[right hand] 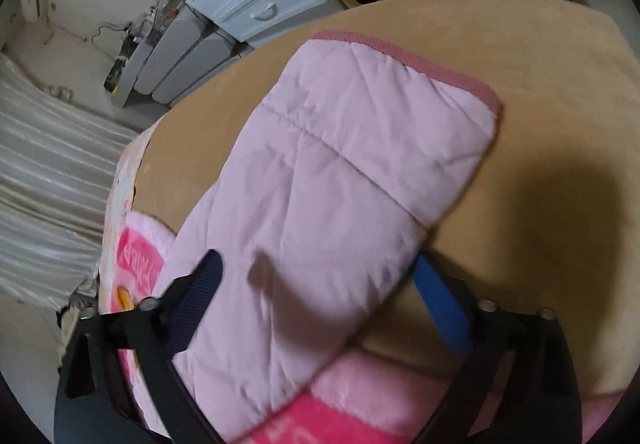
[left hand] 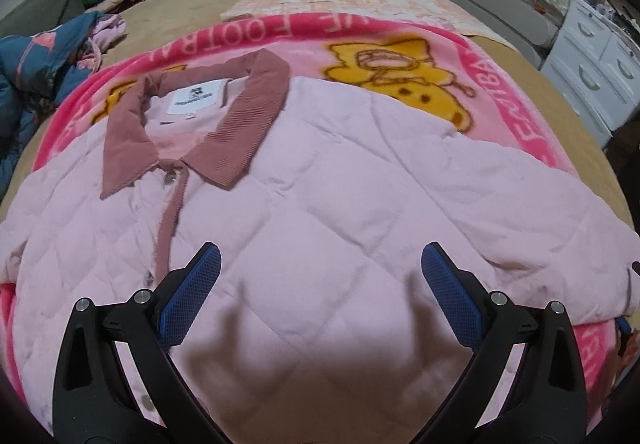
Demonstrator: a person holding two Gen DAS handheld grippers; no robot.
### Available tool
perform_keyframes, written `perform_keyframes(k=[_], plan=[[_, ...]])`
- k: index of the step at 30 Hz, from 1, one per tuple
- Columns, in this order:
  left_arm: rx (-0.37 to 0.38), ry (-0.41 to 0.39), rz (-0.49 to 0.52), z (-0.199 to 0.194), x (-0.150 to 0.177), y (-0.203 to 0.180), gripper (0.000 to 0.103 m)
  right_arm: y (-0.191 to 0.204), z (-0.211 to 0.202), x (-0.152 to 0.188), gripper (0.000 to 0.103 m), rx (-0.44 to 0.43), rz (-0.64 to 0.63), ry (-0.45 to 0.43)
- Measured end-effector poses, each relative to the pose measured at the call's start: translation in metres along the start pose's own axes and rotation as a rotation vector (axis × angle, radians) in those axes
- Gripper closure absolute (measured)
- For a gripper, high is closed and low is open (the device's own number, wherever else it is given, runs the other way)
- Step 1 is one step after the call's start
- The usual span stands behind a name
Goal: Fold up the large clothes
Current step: 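Grasp the pink sleeve cuff with the right gripper, then lift the sleeve and fold it across the jacket front, open right gripper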
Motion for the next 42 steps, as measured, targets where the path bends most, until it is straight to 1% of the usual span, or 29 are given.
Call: perform_keyframes(k=[1, 2, 3, 4, 5, 6, 7, 8, 9, 10, 13, 17, 21, 23, 27, 31, 34, 37, 42], plan=[[-0.008, 0.004, -0.001, 0.001, -0.001, 0.003, 0.009, -0.002, 0.004, -0.001, 0.019, 0.001, 0.012, 0.004], [-0.017, 0.008, -0.005, 0.002, -0.003, 0.006, 0.009, -0.004, 0.005, -0.002, 0.026, 0.001, 0.019, -0.003], [-0.023, 0.009, -0.008, 0.002, -0.004, 0.009, 0.009, -0.006, 0.004, -0.003, 0.035, -0.005, 0.025, -0.009], [-0.03, 0.016, -0.012, 0.003, -0.006, 0.013, 0.009, -0.007, 0.003, -0.004, 0.043, -0.033, 0.032, -0.014], [-0.037, 0.02, -0.017, 0.003, -0.007, 0.017, 0.009, -0.006, 0.002, -0.004, 0.062, -0.072, 0.029, -0.014], [-0.041, 0.019, -0.021, 0.001, -0.007, 0.019, 0.009, -0.004, 0.0, -0.005, 0.073, -0.122, 0.025, -0.019], [-0.041, 0.019, -0.027, -0.001, -0.008, 0.022, 0.009, -0.002, -0.005, -0.006, 0.075, -0.138, 0.013, -0.043], [-0.042, 0.019, -0.03, -0.004, -0.008, 0.025, 0.009, -0.001, -0.011, -0.007, 0.079, -0.16, -0.001, -0.069], [-0.045, 0.019, -0.03, -0.006, -0.007, 0.027, 0.009, 0.003, -0.018, -0.007, 0.081, -0.189, -0.022, -0.095], [-0.047, 0.018, -0.029, -0.01, -0.007, 0.029, 0.009, 0.012, -0.029, -0.006, 0.083, -0.226, -0.061, -0.13], [-0.051, 0.018, -0.033, -0.024, -0.006, 0.04, 0.009, 0.034, -0.059, 0.002, 0.085, -0.298, -0.153, -0.198], [-0.054, 0.021, -0.02, -0.042, -0.003, 0.051, 0.009, 0.059, -0.097, 0.016, 0.086, -0.394, -0.23, -0.248], [-0.027, 0.002, 0.021, -0.069, -0.002, 0.061, 0.009, 0.095, -0.136, 0.035, 0.087, -0.455, -0.359, -0.298], [-0.02, -0.012, 0.026, -0.08, -0.003, 0.068, 0.009, 0.115, -0.159, 0.049, 0.087, -0.477, -0.428, -0.324], [-0.021, -0.021, 0.009, -0.098, -0.007, 0.084, 0.009, 0.153, -0.194, 0.074, 0.087, -0.501, -0.536, -0.344], [-0.004, -0.057, -0.022, -0.123, -0.01, 0.107, 0.009, 0.193, -0.228, 0.104, 0.087, -0.525, -0.651, -0.383], [-0.006, -0.066, -0.031, -0.134, -0.011, 0.122, 0.009, 0.212, -0.25, 0.123, 0.087, -0.539, -0.718, -0.412], [0.008, -0.08, -0.053, -0.145, -0.013, 0.135, 0.009, 0.228, -0.268, 0.145, 0.087, -0.542, -0.771, -0.439], [0.031, -0.11, -0.082, -0.16, -0.017, 0.151, 0.009, 0.247, -0.289, 0.177, 0.087, -0.544, -0.84, -0.455]])
Point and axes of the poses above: each gripper's, at about its wrist camera, not at the fingertips, and z roughly the way its jaws point, y to its left, x to its underside, the point moved 1 cm from there along z, roughly the way its jaws point, and after that the axes turned 10 degrees about x, right-handed, at the moved point
